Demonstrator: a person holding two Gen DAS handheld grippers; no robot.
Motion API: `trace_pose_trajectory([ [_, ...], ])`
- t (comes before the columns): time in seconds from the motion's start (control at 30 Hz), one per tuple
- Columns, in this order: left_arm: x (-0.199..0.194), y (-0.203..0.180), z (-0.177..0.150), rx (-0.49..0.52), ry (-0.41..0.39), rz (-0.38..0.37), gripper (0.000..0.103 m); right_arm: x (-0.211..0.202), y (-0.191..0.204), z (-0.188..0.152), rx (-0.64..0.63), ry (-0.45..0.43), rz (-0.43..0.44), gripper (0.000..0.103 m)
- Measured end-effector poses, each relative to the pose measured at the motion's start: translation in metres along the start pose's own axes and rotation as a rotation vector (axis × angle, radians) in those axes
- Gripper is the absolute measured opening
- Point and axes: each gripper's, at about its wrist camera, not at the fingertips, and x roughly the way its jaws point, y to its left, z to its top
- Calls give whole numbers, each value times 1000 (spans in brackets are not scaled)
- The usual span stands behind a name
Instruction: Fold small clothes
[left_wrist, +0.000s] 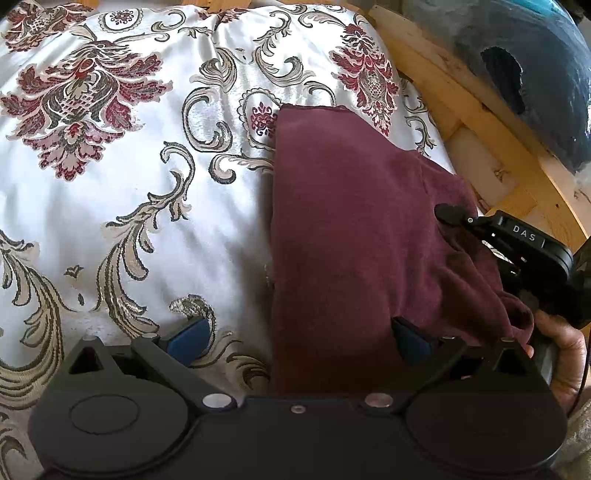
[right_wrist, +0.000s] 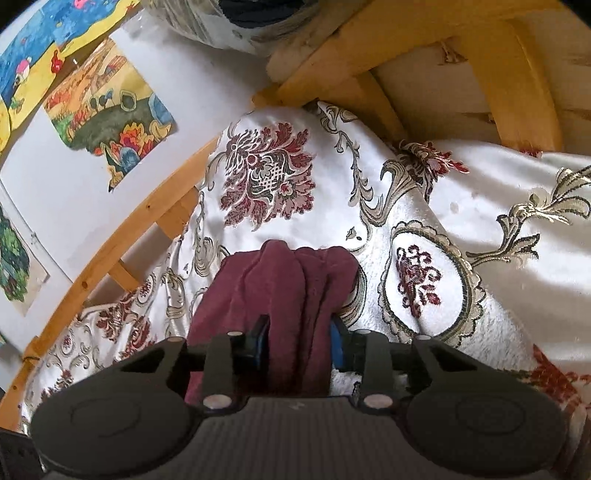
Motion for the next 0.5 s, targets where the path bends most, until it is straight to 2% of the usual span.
trace_pose_trajectory([
  [0.37,0,1,4,-15,23,-2,103,-1,2,-3,-27,-11,-19,39],
  [0.5,-8,-5,16,35,9,-12,102,0,3,-3,-30,-12,-26,39],
])
